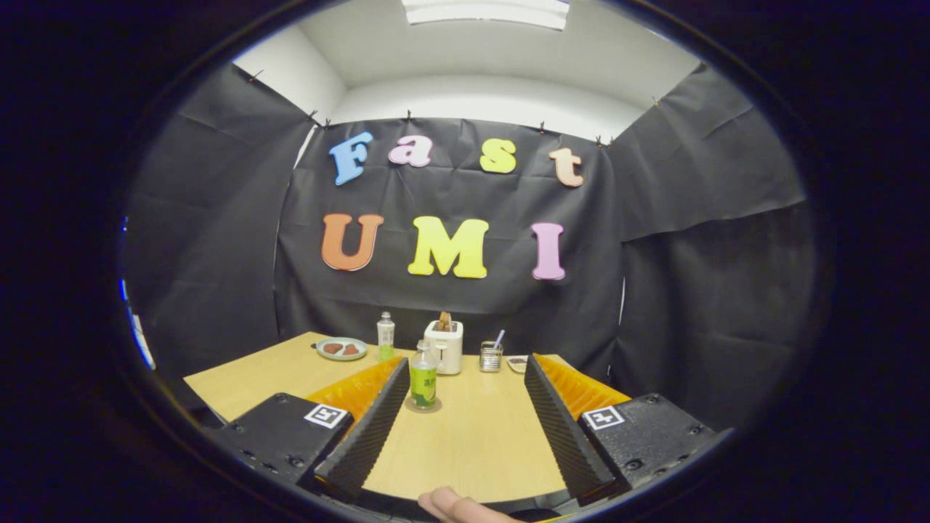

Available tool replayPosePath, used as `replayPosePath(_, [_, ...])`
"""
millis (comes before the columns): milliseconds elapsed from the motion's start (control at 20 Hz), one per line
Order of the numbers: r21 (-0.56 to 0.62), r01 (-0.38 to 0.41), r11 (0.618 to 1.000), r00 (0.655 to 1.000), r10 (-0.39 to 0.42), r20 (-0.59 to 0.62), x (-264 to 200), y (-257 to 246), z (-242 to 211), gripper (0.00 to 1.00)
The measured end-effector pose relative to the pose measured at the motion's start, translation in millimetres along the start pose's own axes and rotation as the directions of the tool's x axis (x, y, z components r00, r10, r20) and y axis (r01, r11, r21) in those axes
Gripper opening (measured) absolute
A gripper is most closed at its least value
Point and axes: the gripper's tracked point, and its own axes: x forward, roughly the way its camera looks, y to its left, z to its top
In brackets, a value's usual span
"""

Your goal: Take the bottle from table, then pour the juice into the cup, finally place the bottle on the coaster

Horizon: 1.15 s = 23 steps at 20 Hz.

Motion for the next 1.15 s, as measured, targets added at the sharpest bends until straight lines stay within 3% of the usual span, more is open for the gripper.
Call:
replayPosePath(200, [0.061, 0.022, 0.998, 0.999, -0.019, -0.037, -18.1, -21.5, -30.3, 1.0])
replayPosePath(600, [-0.043, 0.059, 0.997, 0.996, -0.062, -0.07, -25.3, -64.5, -66.5, 1.0])
replayPosePath(1150, [-0.013, 0.046, 0.999, 0.997, -0.046, -0.063, -34.9, -72.2, -60.4, 1.0])
